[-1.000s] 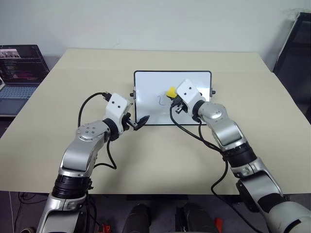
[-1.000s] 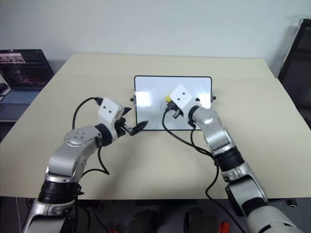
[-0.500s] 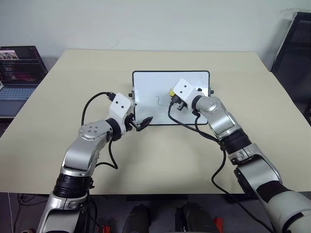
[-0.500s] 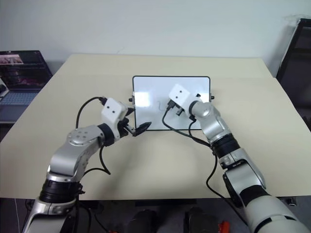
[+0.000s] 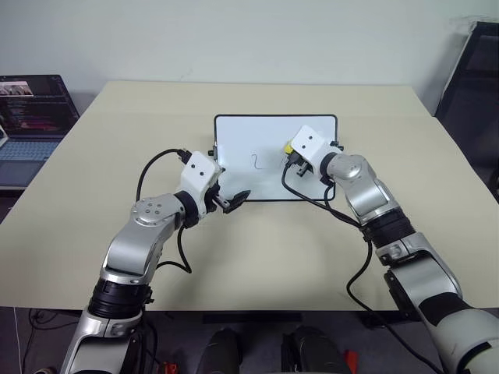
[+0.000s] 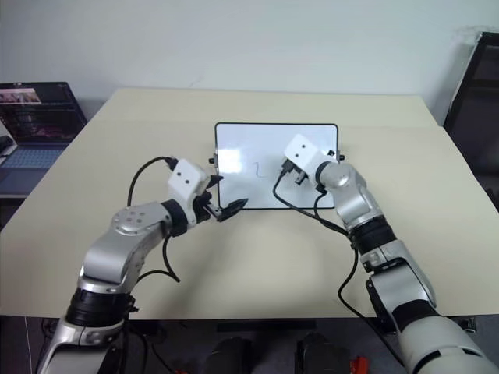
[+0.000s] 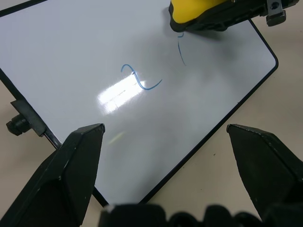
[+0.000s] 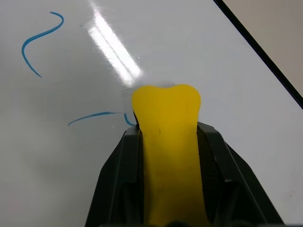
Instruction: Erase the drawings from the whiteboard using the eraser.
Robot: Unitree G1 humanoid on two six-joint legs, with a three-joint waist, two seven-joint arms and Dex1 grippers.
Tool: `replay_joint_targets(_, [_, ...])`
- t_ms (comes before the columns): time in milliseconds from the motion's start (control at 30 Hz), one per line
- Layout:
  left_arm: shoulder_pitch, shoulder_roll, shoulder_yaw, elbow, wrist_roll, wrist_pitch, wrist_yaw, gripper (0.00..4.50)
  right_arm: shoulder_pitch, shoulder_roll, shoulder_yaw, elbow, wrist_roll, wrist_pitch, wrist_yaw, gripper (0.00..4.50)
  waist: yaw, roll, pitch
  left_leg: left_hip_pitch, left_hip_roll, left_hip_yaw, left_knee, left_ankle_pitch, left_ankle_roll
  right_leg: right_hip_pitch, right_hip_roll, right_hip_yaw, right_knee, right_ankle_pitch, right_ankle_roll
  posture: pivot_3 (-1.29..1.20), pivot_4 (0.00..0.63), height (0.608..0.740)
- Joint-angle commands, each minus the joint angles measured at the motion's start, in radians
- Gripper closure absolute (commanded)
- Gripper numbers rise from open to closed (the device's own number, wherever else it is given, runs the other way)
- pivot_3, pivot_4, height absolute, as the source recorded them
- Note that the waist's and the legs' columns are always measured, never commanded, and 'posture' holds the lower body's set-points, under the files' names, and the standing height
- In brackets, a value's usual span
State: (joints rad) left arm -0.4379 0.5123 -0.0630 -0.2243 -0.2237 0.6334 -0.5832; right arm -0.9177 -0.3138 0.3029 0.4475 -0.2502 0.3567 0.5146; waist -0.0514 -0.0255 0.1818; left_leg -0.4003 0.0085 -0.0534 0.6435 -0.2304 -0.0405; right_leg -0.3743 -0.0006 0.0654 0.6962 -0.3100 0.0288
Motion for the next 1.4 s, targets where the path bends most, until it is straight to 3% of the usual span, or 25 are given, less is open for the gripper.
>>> replay_joint_targets(33, [-0.013,0.001,0.004,-0.051,-0.011,0.01,-0.006,0.0,0.049,-0.021,0.042,-0.051,-0.005,0.044,0.09,3.38,-0.001,0.0,0.0,0.0,0.0,0.0,0.0,0.0,0.0,0.0,0.0,0.0,0.0,0.0,0.0,0.0,0.15,0.74])
replay_joint_targets(133, [-0.013,0.002,0.004,-0.059,-0.014,0.02,-0.005,0.0,0.06,-0.024,0.045,-0.075,-0.016,0.048,0.097,3.38,-0.003,0.0,0.0,0.0,0.0,0.0,0.0,0.0,0.0,0.0,0.0,0.0,0.0,0.0,0.0,0.0,0.15,0.74])
replay_joint_targets(367, [-0.011,0.007,0.001,-0.08,-0.027,0.042,-0.006,0.0,-0.012,-0.018,-0.004,0.021,-0.055,-0.038,-0.083,3.38,-0.005,0.0,0.0,0.001,0.0,0.0,0.001,0.0,0.0,0.0,0.0,0.0,0.0,0.0,0.0,0.0,0.15,0.74])
replay_joint_targets(733, [0.008,0.014,0.002,-0.081,-0.033,0.043,-0.011,0.0,0.06,-0.015,0.107,-0.098,-0.071,-0.055,0.097,3.38,-0.007,0.0,0.0,0.0,0.0,0.001,-0.001,0.0,0.0,0.0,0.0,0.001,0.0,0.0,0.0,0.0,0.15,0.74])
replay_joint_targets(967, [0.022,0.029,0.006,-0.063,-0.027,0.032,-0.025,0.0,0.016,0.006,0.064,-0.049,-0.107,-0.099,-0.056,3.38,-0.006,0.0,0.001,0.0,0.0,0.001,-0.001,0.0,0.0,-0.001,0.0,0.001,0.0,0.0,0.0,0.0,0.15,0.74])
replay_joint_targets(1400, [0.035,0.032,0.0,-0.066,-0.027,0.025,-0.037,0.0,0.072,-0.035,0.125,-0.111,-0.123,-0.053,0.084,3.38,-0.005,0.0,0.001,0.0,0.0,0.0,-0.002,0.0,0.0,0.0,0.0,0.0,-0.003,0.0,0.0,0.0,0.15,0.74])
